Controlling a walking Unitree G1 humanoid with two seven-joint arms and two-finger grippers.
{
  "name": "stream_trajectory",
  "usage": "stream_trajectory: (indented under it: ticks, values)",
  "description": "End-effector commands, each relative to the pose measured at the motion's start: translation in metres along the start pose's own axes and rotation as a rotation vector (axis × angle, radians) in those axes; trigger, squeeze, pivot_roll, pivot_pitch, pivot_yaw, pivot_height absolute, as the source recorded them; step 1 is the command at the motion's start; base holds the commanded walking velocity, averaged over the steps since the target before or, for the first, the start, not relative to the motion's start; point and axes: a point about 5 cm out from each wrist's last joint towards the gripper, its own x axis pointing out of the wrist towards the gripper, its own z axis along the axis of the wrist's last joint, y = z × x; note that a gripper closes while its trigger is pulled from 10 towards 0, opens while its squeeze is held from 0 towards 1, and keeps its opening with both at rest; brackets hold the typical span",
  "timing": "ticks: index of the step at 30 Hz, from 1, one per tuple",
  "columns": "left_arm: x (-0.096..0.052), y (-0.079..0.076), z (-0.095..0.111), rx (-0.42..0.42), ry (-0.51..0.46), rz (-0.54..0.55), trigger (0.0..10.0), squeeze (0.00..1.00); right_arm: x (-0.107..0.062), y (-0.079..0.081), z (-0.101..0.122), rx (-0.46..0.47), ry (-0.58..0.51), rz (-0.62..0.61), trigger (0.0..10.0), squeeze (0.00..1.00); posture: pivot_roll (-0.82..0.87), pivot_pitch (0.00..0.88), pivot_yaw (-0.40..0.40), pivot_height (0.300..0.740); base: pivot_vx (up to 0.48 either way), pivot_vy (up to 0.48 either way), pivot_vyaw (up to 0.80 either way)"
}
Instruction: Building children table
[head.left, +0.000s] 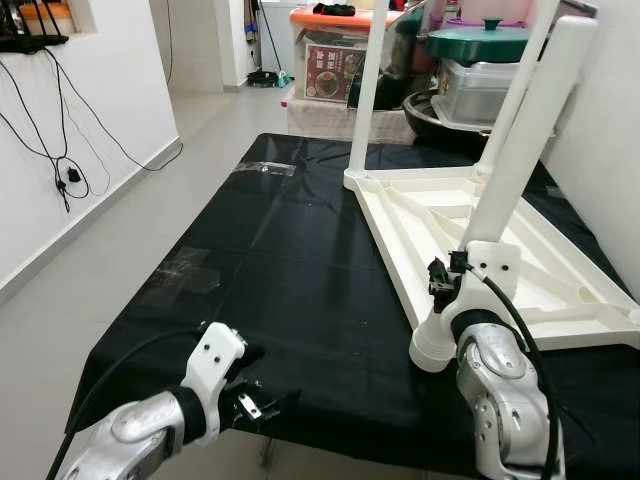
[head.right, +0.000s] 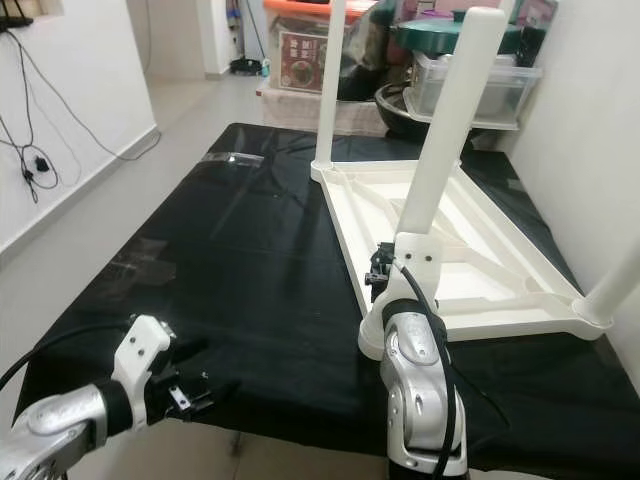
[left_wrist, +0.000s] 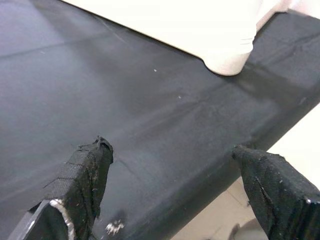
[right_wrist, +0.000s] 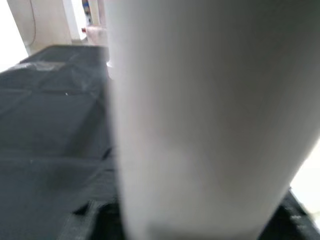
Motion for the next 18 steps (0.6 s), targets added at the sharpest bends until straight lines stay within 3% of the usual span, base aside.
stream_trajectory:
  ticks: [1, 3, 4, 6, 8, 9, 10, 11, 13, 14, 15, 18]
  values:
    - [-0.001, 0.001, -0.004, -0.015, 0.018, -0.007, 10.0, 0.00, 0.004, -0.005, 0.001, 0.014, -0.002, -0.004, 10.0, 1.00, 0.12, 0.000, -0.056, 0.740, 0.000, 0.000, 0.00]
    - [-0.001, 0.001, -0.003, -0.028, 0.008, -0.013, 10.0, 0.00, 0.014, -0.016, 0.009, -0.012, -0.017, -0.023, 10.0, 1.00, 0.12, 0.000, -0.068, 0.740, 0.000, 0.000, 0.00]
    - [-0.001, -0.001, -0.004, -0.028, 0.008, -0.024, 10.0, 0.00, 0.022, -0.022, 0.015, -0.025, -0.037, 0.012, 10.0, 0.00, 0.12, 0.000, -0.067, 0.740, 0.000, 0.000, 0.00]
    - [-0.001, -0.002, -0.004, -0.029, 0.008, -0.032, 10.0, 0.00, 0.024, -0.025, 0.020, -0.024, -0.050, 0.029, 10.0, 0.00, 0.12, 0.000, -0.067, 0.740, 0.000, 0.000, 0.00]
    - [0.001, -0.004, -0.003, -0.033, -0.002, -0.045, 10.0, 0.00, 0.027, -0.030, 0.029, -0.005, -0.118, 0.317, 10.0, 0.00, 0.12, 0.000, -0.071, 0.740, 0.000, 0.000, 0.00]
    - [0.001, -0.004, -0.003, -0.033, -0.002, -0.045, 10.0, 0.00, 0.027, -0.030, 0.029, -0.005, -0.118, 0.317, 10.0, 0.00, 0.12, 0.000, -0.071, 0.740, 0.000, 0.000, 0.00]
    - [0.003, -0.004, -0.002, -0.025, -0.004, -0.057, 10.0, 0.00, 0.017, -0.039, 0.024, -0.063, -0.138, 0.617, 10.0, 0.00, 0.13, 0.000, -0.074, 0.740, 0.000, 0.000, 0.00]
    - [0.003, -0.004, -0.002, -0.025, -0.004, -0.057, 10.0, 0.00, 0.017, -0.039, 0.024, -0.063, -0.138, 0.617, 10.0, 0.00, 0.13, 0.000, -0.074, 0.740, 0.000, 0.000, 0.00]
    - [0.004, -0.003, -0.002, -0.016, 0.001, -0.062, 10.0, 0.00, 0.009, -0.041, 0.015, -0.068, -0.105, 0.773, 10.0, 0.00, 0.13, 0.000, -0.077, 0.740, 0.000, 0.000, 0.00]
    - [0.004, -0.003, -0.002, -0.016, 0.001, -0.062, 10.0, 0.00, 0.009, -0.041, 0.015, -0.068, -0.105, 0.773, 10.0, 0.00, 0.13, 0.000, -0.077, 0.740, 0.000, 0.000, 0.00]
    - [0.005, -0.003, -0.002, -0.016, 0.000, -0.063, 10.0, 0.00, 0.005, -0.035, 0.009, -0.083, -0.086, 0.854, 10.0, 0.00, 0.13, 0.000, -0.080, 0.740, 0.000, 0.000, 0.00]
    - [0.005, -0.002, -0.002, -0.017, -0.001, -0.064, 10.0, 0.00, 0.004, -0.031, 0.006, -0.099, -0.075, 0.900, 10.0, 0.00, 0.13, 0.000, -0.079, 0.740, 0.000, 0.000, 0.00]
